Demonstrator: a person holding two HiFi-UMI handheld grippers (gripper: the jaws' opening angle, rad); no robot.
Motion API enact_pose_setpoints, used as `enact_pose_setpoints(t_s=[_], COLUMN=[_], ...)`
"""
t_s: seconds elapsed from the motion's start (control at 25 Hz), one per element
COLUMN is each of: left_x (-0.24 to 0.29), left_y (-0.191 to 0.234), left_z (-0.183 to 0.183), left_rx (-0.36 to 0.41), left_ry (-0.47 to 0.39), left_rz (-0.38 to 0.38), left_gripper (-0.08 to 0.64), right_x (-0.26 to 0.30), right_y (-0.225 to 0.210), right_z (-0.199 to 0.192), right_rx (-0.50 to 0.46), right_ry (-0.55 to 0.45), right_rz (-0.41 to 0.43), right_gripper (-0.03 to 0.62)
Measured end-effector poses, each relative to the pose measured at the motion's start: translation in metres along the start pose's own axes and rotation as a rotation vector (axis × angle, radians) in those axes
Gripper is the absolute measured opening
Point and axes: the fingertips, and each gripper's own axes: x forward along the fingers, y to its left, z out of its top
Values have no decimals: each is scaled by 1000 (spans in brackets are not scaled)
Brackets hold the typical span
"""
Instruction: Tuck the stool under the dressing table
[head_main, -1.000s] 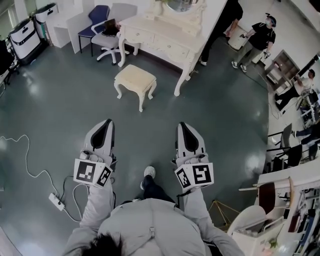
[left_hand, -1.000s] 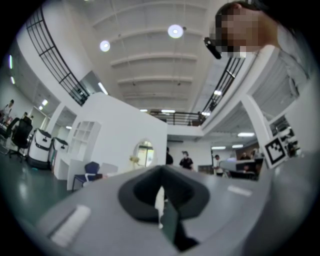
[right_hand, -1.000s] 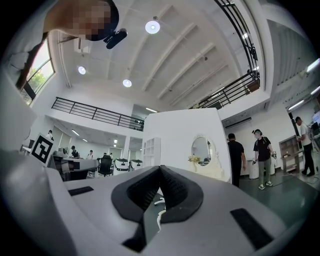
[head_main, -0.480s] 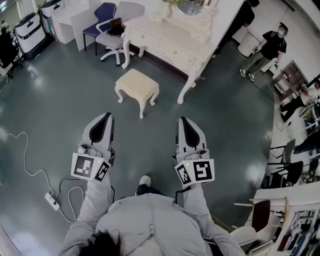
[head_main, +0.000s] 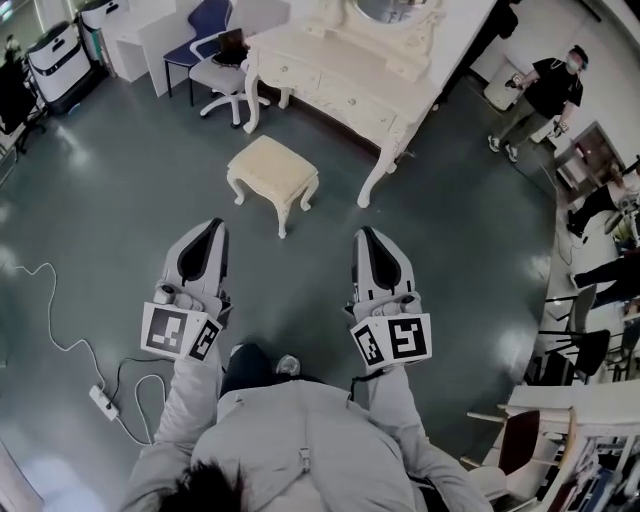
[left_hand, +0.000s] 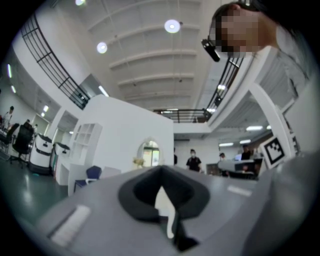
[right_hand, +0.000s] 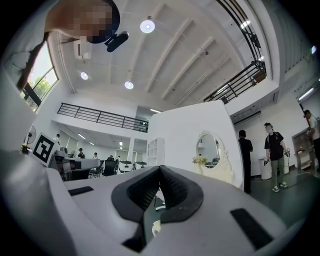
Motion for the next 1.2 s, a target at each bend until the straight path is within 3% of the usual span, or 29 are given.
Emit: enact_pose_setpoints(t_s=[0.44,1.2], left_x=[56,161], left_y=[36,196], left_z=[-12,-15], left_rx=[-13,-10], left_ry=[-3,-16], left_rz=[-51,-131], left_gripper=[5,5], right_x=[54,230], right_y=[-19,-2], right_z=[-11,-30], right_rx=[-11,-12], right_ry=[6,-18], right_rz=[-45,-131], right_gripper=[3,3])
